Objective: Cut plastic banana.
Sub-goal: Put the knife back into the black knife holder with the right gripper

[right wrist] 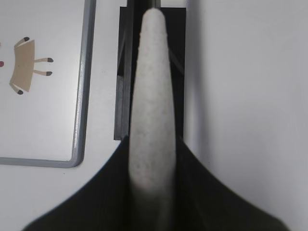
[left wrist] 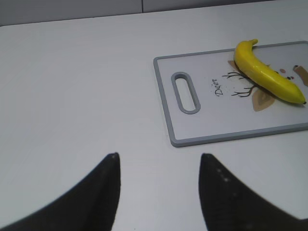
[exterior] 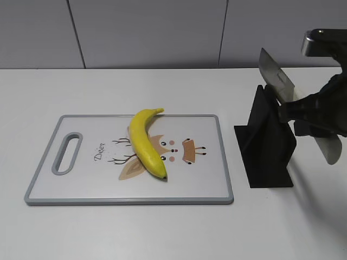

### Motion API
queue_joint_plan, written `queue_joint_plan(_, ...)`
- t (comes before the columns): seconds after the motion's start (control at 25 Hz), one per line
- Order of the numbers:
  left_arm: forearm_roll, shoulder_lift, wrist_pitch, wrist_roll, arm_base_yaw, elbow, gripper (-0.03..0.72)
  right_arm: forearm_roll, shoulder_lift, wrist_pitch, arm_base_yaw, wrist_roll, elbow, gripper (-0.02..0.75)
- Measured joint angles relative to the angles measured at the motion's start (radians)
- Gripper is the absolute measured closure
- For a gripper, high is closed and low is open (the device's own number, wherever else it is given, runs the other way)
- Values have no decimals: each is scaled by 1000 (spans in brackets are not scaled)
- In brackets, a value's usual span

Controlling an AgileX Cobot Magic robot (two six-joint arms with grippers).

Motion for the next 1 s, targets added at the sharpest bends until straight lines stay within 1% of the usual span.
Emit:
queue_joint_plan(0.24,0,0,1,0,0,0,178,-3,31,-20,2,0,0,560)
queue_joint_plan(0.44,-1,0,1,0,0,0,178,-18,-18,-52,37,18,0,560)
queue_joint_plan(0.76,-1,0,1,0,0,0,179,-105,-38,-16,38,77,0,560)
queue_joint_plan(1.0,-1,0,1,0,1,0,179,-99,-35,-9,38,84,0,560)
